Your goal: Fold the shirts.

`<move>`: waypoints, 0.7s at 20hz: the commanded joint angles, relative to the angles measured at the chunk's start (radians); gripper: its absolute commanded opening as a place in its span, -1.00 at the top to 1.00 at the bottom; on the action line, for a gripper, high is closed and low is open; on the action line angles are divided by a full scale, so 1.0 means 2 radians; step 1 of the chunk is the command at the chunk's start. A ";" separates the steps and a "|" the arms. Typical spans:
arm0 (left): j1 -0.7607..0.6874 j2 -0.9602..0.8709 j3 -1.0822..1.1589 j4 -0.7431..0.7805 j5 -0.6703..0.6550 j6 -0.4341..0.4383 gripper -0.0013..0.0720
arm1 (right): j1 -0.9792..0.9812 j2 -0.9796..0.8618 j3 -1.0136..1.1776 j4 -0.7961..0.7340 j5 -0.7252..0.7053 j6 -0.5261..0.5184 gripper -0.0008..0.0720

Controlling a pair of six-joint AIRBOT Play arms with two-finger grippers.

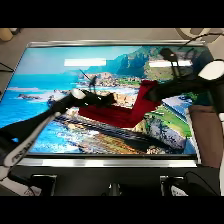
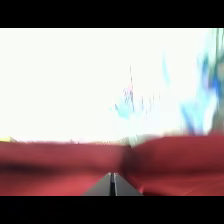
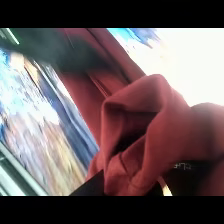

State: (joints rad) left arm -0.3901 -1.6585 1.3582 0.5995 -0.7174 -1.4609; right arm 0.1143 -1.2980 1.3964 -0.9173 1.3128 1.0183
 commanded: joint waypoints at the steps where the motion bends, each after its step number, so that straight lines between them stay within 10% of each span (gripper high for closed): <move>1: 0.144 0.125 0.000 0.104 -0.050 -0.011 0.91 | 0.103 -0.072 0.000 0.042 -0.136 0.009 0.92; 4: 0.248 0.247 0.000 0.109 -0.073 -0.012 0.90 | 0.187 -0.169 0.003 0.144 -0.251 -0.009 0.74; 6: 0.290 0.315 0.000 0.117 -0.096 -0.012 0.90 | 0.212 -0.228 0.015 0.224 -0.280 -0.067 -0.96; 10: 0.339 0.395 0.000 0.212 -0.186 -0.010 0.90 | 0.145 -0.219 0.020 0.172 -0.152 -0.066 -0.89; 14: 0.347 0.408 -0.006 0.267 -0.222 -0.010 0.90 | 0.044 -0.161 0.019 -0.065 -0.003 -0.006 -0.89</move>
State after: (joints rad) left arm 0.2726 -0.8845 1.3544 1.0355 -1.0897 -1.4815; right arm 0.3111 -1.6665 1.4338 -0.7464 1.0943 0.9344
